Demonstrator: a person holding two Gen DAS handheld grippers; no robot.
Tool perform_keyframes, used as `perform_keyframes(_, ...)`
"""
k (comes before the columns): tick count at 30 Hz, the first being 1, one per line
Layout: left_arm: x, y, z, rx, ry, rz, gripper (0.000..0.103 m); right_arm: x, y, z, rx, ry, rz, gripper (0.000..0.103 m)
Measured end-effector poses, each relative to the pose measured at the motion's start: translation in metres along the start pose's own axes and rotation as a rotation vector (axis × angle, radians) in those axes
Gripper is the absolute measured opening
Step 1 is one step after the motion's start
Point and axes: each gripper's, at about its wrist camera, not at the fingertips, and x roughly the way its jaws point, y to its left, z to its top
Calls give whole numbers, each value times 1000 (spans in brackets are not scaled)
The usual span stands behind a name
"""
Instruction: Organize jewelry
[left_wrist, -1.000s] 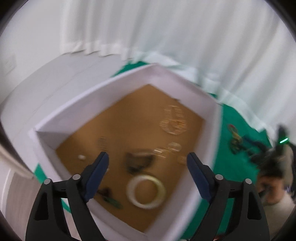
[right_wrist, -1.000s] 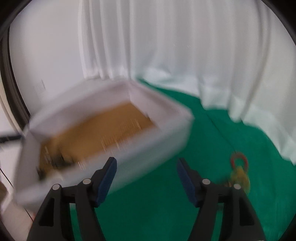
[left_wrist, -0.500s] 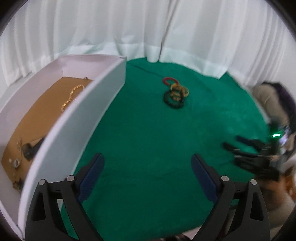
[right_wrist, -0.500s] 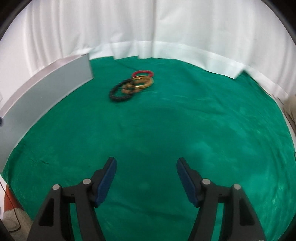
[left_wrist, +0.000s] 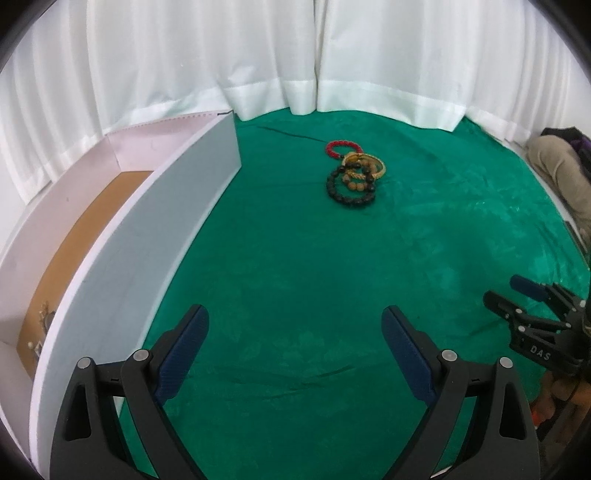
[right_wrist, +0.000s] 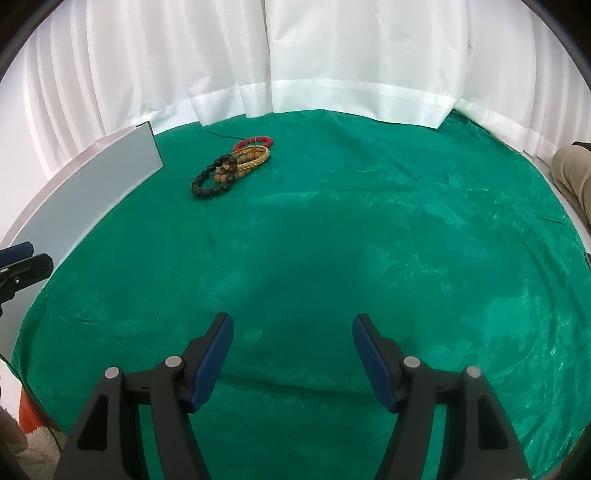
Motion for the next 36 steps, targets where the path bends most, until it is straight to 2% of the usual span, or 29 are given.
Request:
perform_keyframes(5,15,3,-5,4,17,-15,95,4,1,-3,0,-16,0,69)
perform_keyframes(11,39,1,-15,-8,33,-92,95,13,0,-10,10,-4,0,69)
perform_keyframes(17,53,-13,-14,25,40,-105,95,16,6,-16,-23,-14,-23,69)
perform_keyframes(21,61,-20,6,54,37,-137,95,17,7,-17,-31,-17,-26,73)
perform_keyframes(26,75,-25,50,43,2,-214,95,19,9,-17,-46,-16,-40,75)
perform_keyframes(32,127,-30,101,-39,1,-143,95,19,9,-17,-48,-17,-40,75)
perform_keyframes(36,164,-37,112,-57,44,-68,90,20,9,-18,-50,-17,-41,75)
